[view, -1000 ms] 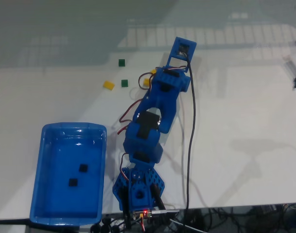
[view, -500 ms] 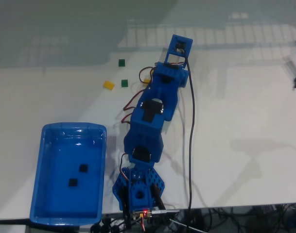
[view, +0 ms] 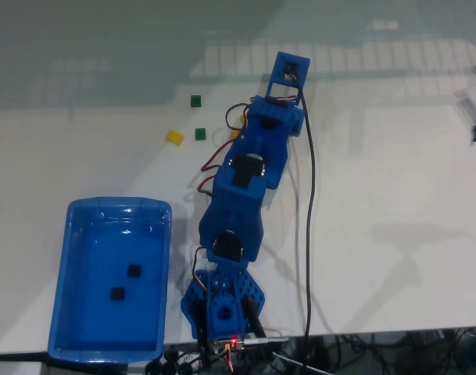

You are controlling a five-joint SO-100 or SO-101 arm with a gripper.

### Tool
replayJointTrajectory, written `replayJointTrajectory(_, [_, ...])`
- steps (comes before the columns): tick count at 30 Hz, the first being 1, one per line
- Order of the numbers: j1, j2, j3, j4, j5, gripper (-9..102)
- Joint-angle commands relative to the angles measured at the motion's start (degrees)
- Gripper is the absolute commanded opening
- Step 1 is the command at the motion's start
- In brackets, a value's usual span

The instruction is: Pick up all the lego then put into the bin

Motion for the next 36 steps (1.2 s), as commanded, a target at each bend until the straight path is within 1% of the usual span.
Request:
replayJointTrajectory(1, [-0.3, 0.5, -1.9, -0.3, 0.1, 0])
replayJointTrajectory(4, [-0.9, 3.3, -1.8, -0.2, 1.9, 0])
replayJointTrajectory(7, [-3.4, 10.5, -1.5, 1.6, 6.2, 0])
replayJointTrajectory(11, [-10.0, 25.8, 1.5, 4.0, 13.0, 0])
replayJointTrajectory(13, [-14.9, 33.8, 2.7, 7.7, 15.1, 0])
replayJointTrajectory(15, [-21.6, 41.0, 3.9, 13.3, 16.5, 0])
replayJointTrajectory(17, [-30.4, 48.0, 6.1, 19.5, 16.8, 0])
replayJointTrajectory(21, [-52.6, 59.4, 9.6, 36.6, 18.0, 0])
replayJointTrajectory(24, [-69.6, 66.4, 13.4, 45.5, 22.2, 0])
replayJointTrajectory(27, [-83.9, 70.8, 17.3, 49.0, 27.7, 0])
replayJointTrajectory(29, [-90.8, 72.6, 19.7, 49.7, 30.3, 0])
replayJointTrajectory(33, [-97.2, 74.5, 22.4, 51.2, 32.6, 2])
replayJointTrajectory(34, [-97.8, 74.8, 22.8, 51.5, 32.9, 4])
replayJointTrajectory(36, [-98.1, 75.0, 23.1, 52.0, 33.3, 16])
